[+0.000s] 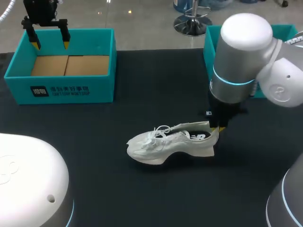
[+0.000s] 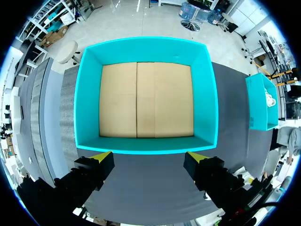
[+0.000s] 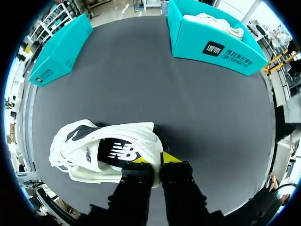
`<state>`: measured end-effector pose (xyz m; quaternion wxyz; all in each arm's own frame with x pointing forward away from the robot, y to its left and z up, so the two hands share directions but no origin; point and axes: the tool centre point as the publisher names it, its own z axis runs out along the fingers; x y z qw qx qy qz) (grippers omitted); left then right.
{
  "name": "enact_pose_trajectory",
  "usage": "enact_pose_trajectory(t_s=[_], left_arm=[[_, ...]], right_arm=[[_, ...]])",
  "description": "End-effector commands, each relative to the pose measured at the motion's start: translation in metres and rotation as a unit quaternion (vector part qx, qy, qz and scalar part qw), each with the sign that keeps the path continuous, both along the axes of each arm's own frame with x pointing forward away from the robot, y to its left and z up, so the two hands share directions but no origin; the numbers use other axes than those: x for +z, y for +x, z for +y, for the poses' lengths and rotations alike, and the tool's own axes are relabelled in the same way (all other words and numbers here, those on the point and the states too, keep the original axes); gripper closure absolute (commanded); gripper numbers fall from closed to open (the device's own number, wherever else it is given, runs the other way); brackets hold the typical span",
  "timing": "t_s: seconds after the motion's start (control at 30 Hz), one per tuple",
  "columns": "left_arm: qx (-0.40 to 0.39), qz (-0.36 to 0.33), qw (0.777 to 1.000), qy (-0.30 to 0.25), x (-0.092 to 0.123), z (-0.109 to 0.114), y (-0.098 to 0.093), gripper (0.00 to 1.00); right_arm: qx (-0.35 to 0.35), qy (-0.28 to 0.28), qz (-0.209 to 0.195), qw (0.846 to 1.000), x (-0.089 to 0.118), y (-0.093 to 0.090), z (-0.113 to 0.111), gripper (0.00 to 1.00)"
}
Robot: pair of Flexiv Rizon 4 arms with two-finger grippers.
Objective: Take the shoe out of the shoebox, open the shoe tongue, remove and reinsert the insole, then place the shoe into the shoebox
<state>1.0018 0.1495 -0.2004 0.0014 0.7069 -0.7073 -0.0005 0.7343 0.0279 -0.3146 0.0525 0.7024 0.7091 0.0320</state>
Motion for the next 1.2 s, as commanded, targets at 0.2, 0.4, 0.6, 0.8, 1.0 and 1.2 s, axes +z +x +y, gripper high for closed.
enact_pose_trajectory(t_s=[0.2, 0.4, 0.6, 0.8, 1.0, 1.2], left_arm=[[0.0, 0.0, 1.0, 0.0, 0.0, 0.0, 0.0, 0.0], [0.0, 0.0, 1.0, 0.0, 0.0, 0.0, 0.0, 0.0], [0.0, 0.0, 1.0, 0.0, 0.0, 0.0, 0.0, 0.0], [0.0, 0.0, 1.0, 0.0, 0.0, 0.0, 0.0, 0.0], [0.0, 0.0, 1.0, 0.0, 0.0, 0.0, 0.0, 0.0], [0.0, 0.0, 1.0, 0.0, 0.0, 0.0, 0.0, 0.0]], right_arm=[[0.007, 0.001, 0.012, 1.0, -0.024, 0.018, 0.001, 1.0], [0.004, 0.004, 0.015, 1.0, -0.035, 0.018, -0.002, 1.0], [-0.002, 0.009, 0.016, 1.0, -0.032, 0.017, -0.005, 0.0], [-0.001, 0.039, -0.007, 0.999, -0.009, 0.015, -0.01, 0.0], [0.176, 0.074, -0.016, 0.981, 0.029, 0.02, -0.005, 0.0], [0.468, 0.138, 0.016, 0.873, 0.054, 0.003, 0.0, 0.0]])
